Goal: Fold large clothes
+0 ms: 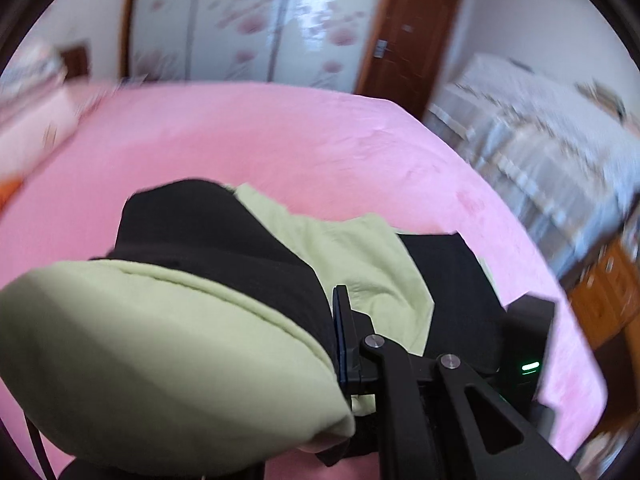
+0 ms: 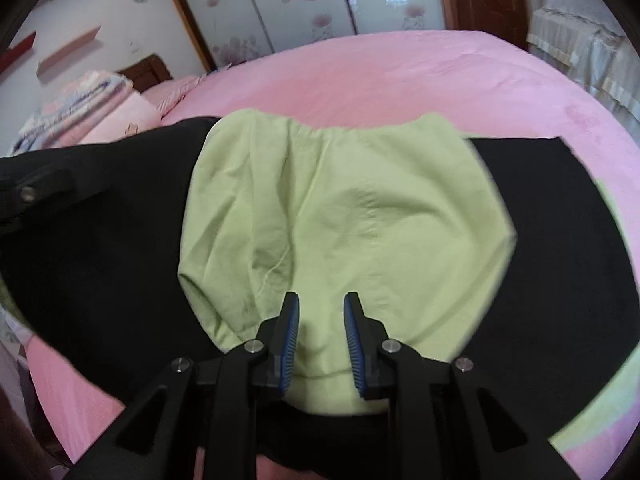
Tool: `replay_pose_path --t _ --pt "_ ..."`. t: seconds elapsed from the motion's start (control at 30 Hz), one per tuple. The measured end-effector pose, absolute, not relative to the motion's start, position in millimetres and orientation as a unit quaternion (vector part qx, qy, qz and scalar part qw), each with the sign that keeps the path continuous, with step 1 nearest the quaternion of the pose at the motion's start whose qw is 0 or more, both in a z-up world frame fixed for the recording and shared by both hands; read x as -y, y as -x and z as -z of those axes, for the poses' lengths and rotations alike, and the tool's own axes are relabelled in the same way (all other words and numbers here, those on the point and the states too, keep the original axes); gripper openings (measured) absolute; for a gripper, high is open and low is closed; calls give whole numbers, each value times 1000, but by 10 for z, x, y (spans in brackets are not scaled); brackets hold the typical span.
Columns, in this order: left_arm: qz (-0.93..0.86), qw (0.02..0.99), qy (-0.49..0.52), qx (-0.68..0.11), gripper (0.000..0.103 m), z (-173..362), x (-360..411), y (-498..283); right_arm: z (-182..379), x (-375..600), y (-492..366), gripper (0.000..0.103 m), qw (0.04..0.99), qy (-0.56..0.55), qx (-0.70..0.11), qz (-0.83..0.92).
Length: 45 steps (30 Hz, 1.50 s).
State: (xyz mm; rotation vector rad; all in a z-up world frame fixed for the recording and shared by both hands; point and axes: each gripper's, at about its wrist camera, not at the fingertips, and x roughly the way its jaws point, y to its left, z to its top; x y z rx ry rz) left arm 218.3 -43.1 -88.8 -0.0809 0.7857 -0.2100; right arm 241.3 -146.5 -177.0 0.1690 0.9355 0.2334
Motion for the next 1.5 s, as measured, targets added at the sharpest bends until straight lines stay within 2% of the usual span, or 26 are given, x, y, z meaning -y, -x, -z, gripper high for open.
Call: replay_pose_path --t 0.27,0.53,0.7,0.87,0.93,1.0,1.03,1.13,1.2,1.27,1.37,1.5 --pt "175 904 -183 -343 7 850 1689 -1991 1588 2603 -1967 23 888 -157 -432 -7" --pt "250 812 -383 -363 8 1644 2806 -1645 1674 3564 -1593 23 885 -183 -410 121" --pt "253 785 -416 -384 13 2008 2968 -1571 1841 3826 -1541 23 875 -185 -425 143" --pt "266 785 -406 -385 18 1949 2882 -1498 1852 3873 -1522 23 871 -190 -432 139" --pt "281 784 -392 -392 26 1892 2821 -1487 1830 3907 -1531 23 870 -192 -432 138" --pt "302 783 -363 -405 28 1775 2714 -1443 1749 3929 -1551 23 873 -192 -428 134" --pt "312 782 -349 -412 33 1727 2670 -1434 1704 3931 -1562 23 874 -192 -427 131" --pt "336 784 -280 -440 38 1495 2406 -1360 1575 3969 -1581 26 877 -195 -425 108" --pt "337 790 -220 -462 39 1318 2164 -1355 1499 3955 -1582 41 875 -206 -429 88" --pt "321 800 -156 -482 39 1168 1911 -1416 1457 3922 -1590 48 872 -214 -434 68" --pt "261 817 -61 -511 39 1101 1373 -1619 1518 3805 -1643 48 861 -212 -461 41" --pt "182 810 38 -556 39 1320 740 -2038 1712 3599 -1747 48 842 -202 -500 8"
